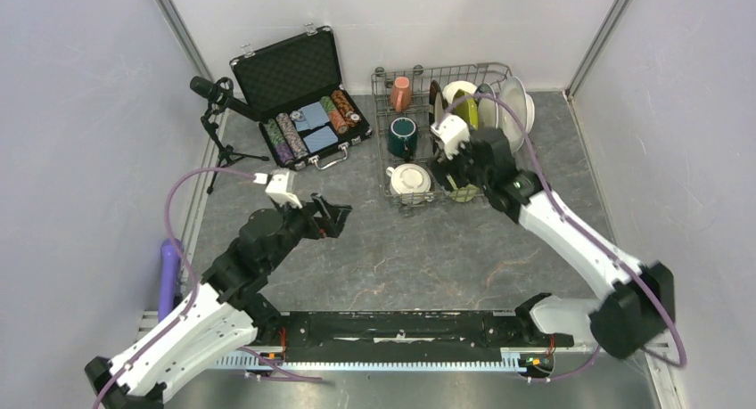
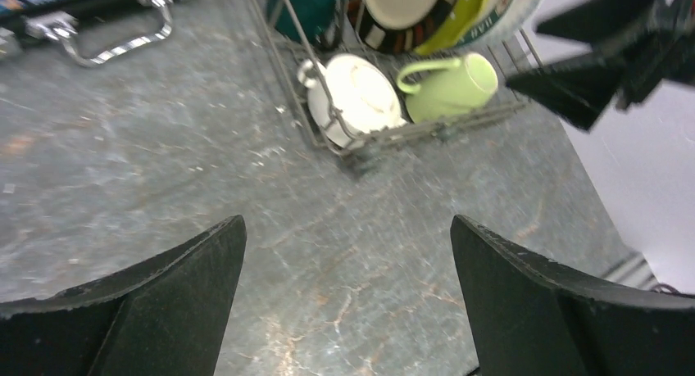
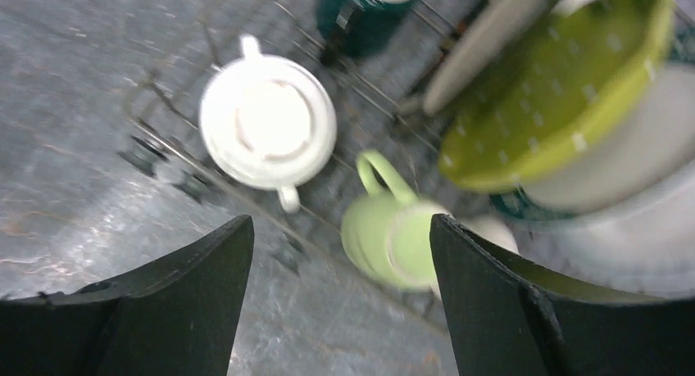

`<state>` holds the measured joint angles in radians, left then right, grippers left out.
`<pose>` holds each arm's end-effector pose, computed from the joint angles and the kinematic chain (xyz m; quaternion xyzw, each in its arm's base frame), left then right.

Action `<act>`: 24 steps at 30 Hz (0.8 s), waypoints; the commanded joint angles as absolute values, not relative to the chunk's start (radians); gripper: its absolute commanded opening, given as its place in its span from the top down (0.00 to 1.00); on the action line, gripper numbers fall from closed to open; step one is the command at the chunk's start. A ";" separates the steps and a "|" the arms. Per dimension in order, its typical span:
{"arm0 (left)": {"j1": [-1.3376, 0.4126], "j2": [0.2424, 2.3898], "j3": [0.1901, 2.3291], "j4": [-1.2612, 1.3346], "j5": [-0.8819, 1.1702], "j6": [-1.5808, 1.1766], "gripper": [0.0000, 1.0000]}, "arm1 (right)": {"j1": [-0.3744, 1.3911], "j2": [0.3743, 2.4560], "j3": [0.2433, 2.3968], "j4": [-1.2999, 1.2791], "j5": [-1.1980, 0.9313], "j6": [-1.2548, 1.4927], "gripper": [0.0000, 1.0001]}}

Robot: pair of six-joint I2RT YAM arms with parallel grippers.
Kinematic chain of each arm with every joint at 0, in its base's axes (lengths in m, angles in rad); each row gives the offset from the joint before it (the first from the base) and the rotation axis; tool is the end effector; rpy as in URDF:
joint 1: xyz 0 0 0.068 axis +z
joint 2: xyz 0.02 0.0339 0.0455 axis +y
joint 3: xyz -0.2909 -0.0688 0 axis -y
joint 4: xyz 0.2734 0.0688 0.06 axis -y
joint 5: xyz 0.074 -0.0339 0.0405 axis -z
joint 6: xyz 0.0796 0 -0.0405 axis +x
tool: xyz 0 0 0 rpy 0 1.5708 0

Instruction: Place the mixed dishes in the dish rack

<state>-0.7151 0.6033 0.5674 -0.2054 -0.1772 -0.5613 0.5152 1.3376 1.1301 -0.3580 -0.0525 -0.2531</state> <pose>0.1631 -0.1230 0.2923 0.0058 0.7859 -0.3101 0.5350 0.3132 0.1821 0.3167 -0.3400 0.8074 0.0857 0.4744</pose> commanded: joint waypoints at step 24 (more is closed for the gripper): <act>-0.715 0.417 0.395 -0.062 -0.700 -0.170 0.00 | 0.410 0.451 0.091 0.294 0.736 -0.069 0.02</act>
<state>-0.7151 0.3950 0.4713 -0.1841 -0.6052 -0.2317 0.4103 0.4526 0.0937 0.2062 0.7044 -0.0727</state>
